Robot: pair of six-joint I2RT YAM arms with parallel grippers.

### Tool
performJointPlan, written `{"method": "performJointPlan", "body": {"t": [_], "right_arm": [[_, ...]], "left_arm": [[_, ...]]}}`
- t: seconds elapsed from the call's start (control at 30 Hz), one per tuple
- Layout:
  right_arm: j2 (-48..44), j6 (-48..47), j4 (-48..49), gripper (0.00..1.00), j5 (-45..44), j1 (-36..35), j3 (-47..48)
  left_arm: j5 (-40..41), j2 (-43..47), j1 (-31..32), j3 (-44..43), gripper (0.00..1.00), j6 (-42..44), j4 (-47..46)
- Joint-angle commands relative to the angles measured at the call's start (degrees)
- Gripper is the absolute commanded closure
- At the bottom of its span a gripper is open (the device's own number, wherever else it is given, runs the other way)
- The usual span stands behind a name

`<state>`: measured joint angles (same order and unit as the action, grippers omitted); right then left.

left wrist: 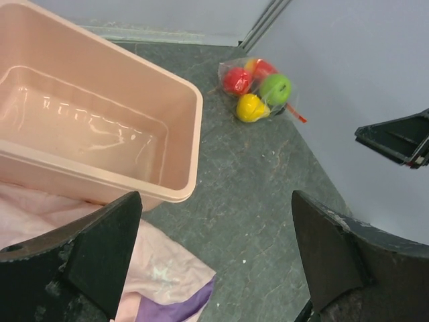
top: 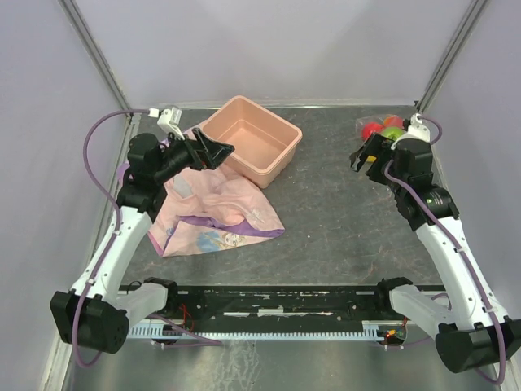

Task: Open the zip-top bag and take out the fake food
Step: Move the zipper food storage bag to the center of the board.

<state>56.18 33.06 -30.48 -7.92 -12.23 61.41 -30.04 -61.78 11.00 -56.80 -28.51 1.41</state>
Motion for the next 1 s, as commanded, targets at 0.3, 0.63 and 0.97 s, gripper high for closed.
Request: {"method": "performJointPlan", "body": {"t": [0.3,0.63,0.97], "right_arm": [[11.4,-12.6,3.3,0.01,16.7,0.1,7.4],[20.3,-12.4,15.6,0.01,-0.3,3.7,6.6],[28.4,7.1,23.8,0.08,0.1,13.9,0.3]], "left_arm": [[1.0,3.3,0.0,7.4,0.01,5.7,-4.4],[2.5,2.9,0.0,8.5,0.0,5.7,-4.2],[2.1,3.3,0.0,9.3,0.0,5.3,-5.4]]}}
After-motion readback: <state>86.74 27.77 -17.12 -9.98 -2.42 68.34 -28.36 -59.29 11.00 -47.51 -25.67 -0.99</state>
